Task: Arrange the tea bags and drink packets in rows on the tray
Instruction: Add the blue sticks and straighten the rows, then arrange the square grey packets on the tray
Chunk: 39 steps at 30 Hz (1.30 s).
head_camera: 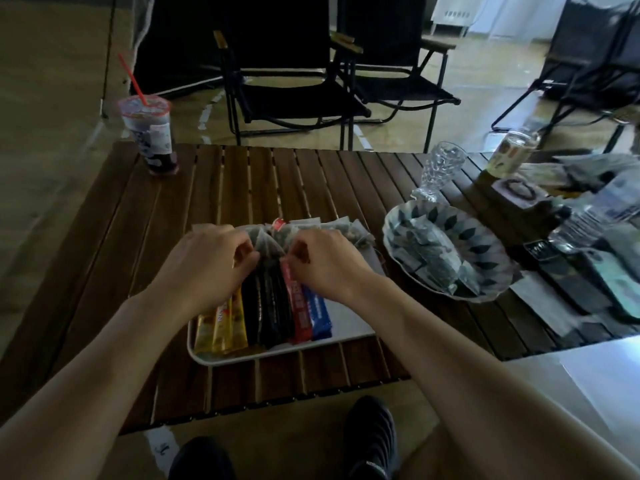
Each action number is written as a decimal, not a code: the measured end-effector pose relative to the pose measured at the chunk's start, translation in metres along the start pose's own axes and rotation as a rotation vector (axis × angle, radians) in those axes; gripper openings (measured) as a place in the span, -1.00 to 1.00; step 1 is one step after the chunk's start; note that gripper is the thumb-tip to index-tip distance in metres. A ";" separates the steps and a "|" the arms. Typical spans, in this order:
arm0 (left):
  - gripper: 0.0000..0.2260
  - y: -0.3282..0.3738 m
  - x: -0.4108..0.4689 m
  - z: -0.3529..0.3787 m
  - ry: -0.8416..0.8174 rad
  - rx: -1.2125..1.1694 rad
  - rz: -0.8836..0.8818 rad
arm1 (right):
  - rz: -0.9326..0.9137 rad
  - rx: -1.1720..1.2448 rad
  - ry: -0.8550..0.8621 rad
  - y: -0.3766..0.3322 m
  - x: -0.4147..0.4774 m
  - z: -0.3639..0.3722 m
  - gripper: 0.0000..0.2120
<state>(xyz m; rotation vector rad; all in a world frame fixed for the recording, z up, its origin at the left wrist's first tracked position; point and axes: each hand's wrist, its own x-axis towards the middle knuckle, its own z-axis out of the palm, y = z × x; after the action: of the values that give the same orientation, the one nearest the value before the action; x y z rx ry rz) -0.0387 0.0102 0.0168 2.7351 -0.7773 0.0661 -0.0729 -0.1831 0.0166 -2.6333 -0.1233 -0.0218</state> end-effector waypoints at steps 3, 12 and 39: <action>-0.81 0.020 0.008 0.010 -0.012 0.006 0.024 | 0.030 -0.039 0.034 0.023 -0.006 -0.015 -0.86; -0.88 0.062 0.033 0.027 0.043 -0.009 0.056 | 0.360 -0.139 0.086 0.134 -0.016 -0.060 -0.77; -0.81 0.072 0.049 0.041 0.009 -0.018 0.110 | 0.764 0.213 0.164 0.211 -0.008 -0.079 -0.65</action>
<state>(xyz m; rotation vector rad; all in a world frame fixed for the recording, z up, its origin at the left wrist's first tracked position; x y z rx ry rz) -0.0355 -0.0848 0.0033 2.6713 -0.9214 0.0938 -0.0613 -0.4060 -0.0161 -2.2926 0.8786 0.0336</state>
